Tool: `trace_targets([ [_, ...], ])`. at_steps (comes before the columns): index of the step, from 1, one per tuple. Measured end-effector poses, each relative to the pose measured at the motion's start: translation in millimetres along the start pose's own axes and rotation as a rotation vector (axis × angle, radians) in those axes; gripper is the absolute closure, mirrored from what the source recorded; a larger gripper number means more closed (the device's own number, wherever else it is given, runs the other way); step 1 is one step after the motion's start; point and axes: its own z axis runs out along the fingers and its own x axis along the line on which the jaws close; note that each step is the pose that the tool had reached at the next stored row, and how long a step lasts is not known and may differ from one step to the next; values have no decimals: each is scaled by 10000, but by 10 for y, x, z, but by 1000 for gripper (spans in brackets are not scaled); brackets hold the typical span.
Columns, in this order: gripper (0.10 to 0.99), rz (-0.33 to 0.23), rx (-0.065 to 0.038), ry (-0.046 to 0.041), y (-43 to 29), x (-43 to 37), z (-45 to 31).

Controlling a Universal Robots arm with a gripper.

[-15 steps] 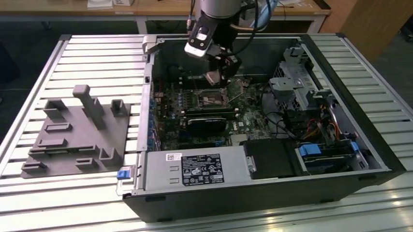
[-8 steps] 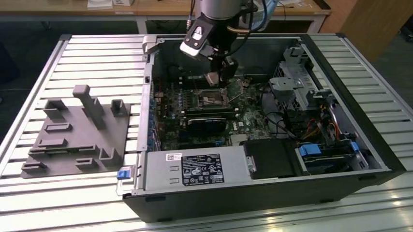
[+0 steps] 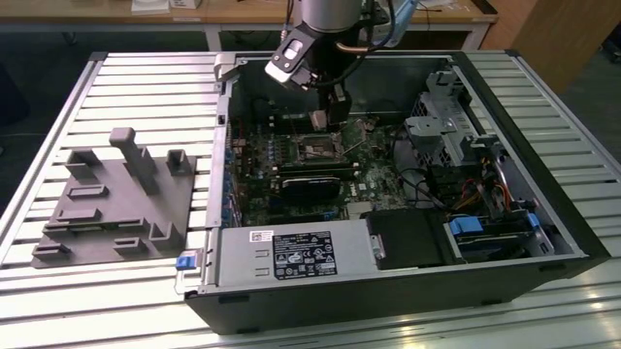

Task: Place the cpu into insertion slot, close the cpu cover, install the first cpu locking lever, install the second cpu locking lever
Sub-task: 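Place the cpu into insertion slot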

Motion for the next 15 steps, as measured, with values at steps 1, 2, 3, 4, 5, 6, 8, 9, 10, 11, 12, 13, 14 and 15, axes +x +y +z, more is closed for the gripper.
trace_targets([
  [1,545,179,-3,-16,-1,0,4],
  [2,545,359,-7,-32,-1,0,9],
  [3,545,553,-10,-50,-1,0,14],
  [4,545,733,-14,-66,-2,0,18],
  [5,545,911,-17,-82,-2,-1,23],
  [6,545,1092,-21,-99,-2,-1,27],
  [8,545,1402,-26,-127,-3,-1,35],
  [9,545,1447,-26,-131,-3,-1,37],
  [10,545,1449,-27,-131,-4,-1,40],
  [11,545,1451,-29,-128,-4,0,47],
  [12,545,1451,-29,-129,-5,0,57],
  [13,545,1451,-32,-131,-6,0,71],
  [14,545,1452,-44,-130,-8,1,87],
  [15,545,1451,-60,-131,-9,0,101],
])
